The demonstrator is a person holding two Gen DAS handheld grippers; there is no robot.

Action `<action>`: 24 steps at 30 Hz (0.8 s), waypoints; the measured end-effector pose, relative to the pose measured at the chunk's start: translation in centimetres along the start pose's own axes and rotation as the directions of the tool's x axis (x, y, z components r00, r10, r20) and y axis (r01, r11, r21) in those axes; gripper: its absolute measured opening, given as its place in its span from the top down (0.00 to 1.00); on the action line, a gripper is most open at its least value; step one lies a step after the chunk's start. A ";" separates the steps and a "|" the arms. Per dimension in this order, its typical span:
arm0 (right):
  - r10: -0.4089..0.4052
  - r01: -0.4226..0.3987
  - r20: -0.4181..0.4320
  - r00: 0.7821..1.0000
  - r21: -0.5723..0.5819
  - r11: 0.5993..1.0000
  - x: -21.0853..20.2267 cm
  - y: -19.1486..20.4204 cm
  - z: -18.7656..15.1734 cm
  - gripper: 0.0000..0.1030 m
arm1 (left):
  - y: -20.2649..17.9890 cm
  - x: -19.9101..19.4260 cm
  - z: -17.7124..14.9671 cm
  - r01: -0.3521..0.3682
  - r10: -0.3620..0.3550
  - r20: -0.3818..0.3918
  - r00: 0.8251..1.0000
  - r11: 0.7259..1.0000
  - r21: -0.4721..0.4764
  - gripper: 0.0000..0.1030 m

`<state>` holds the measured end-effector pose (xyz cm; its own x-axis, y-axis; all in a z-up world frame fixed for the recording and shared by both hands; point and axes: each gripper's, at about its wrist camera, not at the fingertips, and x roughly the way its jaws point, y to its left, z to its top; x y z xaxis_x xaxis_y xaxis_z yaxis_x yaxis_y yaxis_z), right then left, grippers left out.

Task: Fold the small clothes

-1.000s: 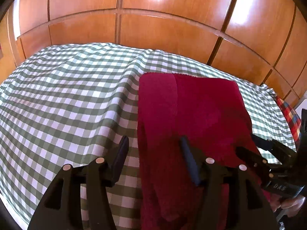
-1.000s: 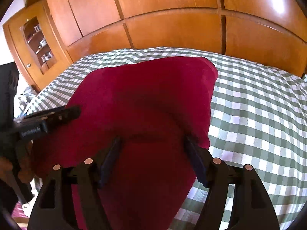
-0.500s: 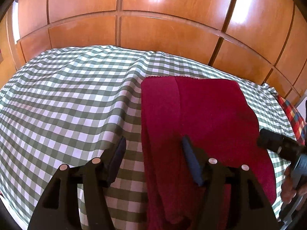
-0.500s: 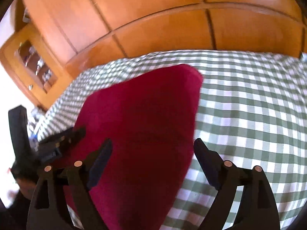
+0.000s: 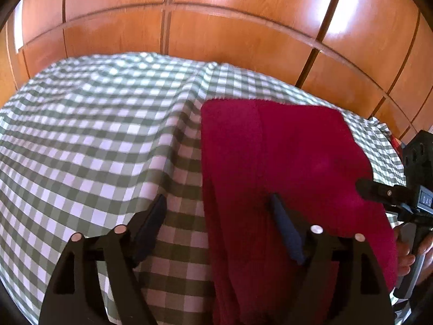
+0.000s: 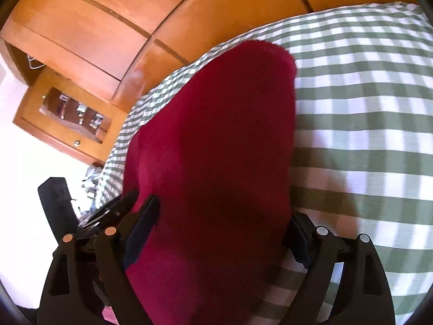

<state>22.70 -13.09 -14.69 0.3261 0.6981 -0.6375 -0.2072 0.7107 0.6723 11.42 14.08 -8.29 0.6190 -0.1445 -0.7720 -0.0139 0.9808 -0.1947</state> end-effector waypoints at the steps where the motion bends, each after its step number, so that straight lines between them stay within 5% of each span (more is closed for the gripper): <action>1: 0.002 -0.002 -0.002 1.000 0.001 1.000 0.3 0.1 0.0 0.19 | 0.3 0.2 0.0 0.024 -0.024 -0.010 1.000 1.000 -0.009 0.23; 6: -0.002 0.002 -0.004 1.000 -0.006 1.000 0.4 0.9 -0.2 0.47 | 2.2 1.1 -0.6 0.173 -0.177 -0.028 0.984 0.977 -0.124 0.30; 8: -0.009 0.009 0.014 1.000 -0.027 1.000 -0.6 1.7 -0.4 0.55 | 2.1 1.0 -0.9 0.259 -0.264 -0.019 0.964 0.956 -0.141 0.57; 12: -0.027 0.032 0.062 0.998 -0.093 0.995 -2.9 3.7 -0.7 0.60 | 0.3 0.3 -1.2 0.295 -0.296 0.003 0.955 0.953 -0.071 0.68; 16: -0.036 0.054 0.144 0.989 -0.123 0.991 -7.0 4.7 -1.0 0.62 | -1.4 0.0 -0.5 0.376 -0.377 0.002 0.926 0.925 -0.057 0.70; 20: -0.072 0.102 0.261 0.963 -0.106 0.989 -12.5 3.8 -1.1 0.62 | -6.5 0.2 1.4 0.433 -0.432 -0.007 0.902 0.902 0.014 0.71; 24: -0.149 0.165 0.404 0.903 -0.005 0.986 -19.6 0.2 -1.9 0.62 | -14.3 0.8 4.3 0.488 -0.488 -0.028 0.872 0.865 0.120 0.71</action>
<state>14.49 -26.47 -2.80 0.6977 0.4892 -0.5233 -0.1553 0.8164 0.5562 15.47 0.53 -3.54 0.5250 -0.6085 -0.5950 0.3841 0.7933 -0.4724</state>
